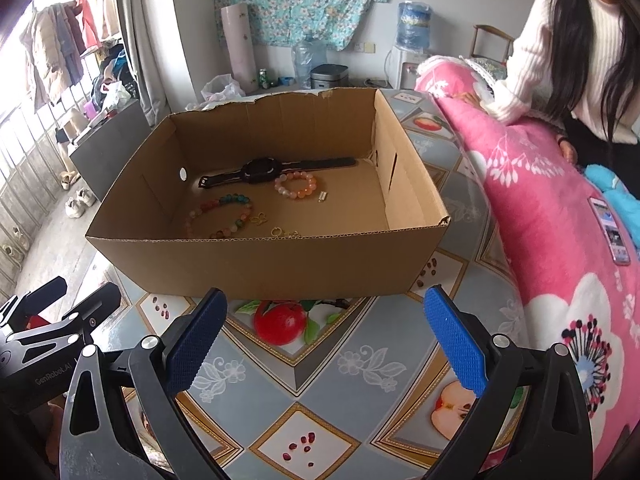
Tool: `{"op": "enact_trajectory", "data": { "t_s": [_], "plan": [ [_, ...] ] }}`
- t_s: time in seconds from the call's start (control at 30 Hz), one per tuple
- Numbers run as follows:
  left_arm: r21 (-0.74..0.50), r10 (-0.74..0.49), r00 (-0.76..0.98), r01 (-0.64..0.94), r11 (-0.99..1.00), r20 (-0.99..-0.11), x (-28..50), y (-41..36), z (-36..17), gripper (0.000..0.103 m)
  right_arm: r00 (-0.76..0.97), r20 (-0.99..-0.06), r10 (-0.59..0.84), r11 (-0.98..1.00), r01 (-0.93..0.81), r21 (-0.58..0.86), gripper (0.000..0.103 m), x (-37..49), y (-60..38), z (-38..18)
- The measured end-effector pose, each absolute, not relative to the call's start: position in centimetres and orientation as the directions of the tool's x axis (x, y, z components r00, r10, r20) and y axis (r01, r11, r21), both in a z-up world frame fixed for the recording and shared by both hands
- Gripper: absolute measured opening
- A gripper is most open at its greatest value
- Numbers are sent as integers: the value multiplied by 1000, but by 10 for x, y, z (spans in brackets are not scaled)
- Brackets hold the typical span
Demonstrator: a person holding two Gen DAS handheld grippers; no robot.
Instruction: Organize jewelry
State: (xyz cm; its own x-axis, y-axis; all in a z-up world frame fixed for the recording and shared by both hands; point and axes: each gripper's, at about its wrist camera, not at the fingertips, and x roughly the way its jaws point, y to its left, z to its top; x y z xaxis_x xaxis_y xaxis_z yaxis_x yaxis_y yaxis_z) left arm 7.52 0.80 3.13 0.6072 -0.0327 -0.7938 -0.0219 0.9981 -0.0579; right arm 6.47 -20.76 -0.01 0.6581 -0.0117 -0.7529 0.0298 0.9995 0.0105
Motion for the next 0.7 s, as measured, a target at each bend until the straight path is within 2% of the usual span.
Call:
{"op": "enact_trajectory", "data": {
  "t_s": [0.7],
  "plan": [
    [-58, -28, 596, -31, 998, -803, 79, 9, 30, 98, 628, -778, 5, 1000, 14, 18, 95, 70, -205, -6]
  ]
}}
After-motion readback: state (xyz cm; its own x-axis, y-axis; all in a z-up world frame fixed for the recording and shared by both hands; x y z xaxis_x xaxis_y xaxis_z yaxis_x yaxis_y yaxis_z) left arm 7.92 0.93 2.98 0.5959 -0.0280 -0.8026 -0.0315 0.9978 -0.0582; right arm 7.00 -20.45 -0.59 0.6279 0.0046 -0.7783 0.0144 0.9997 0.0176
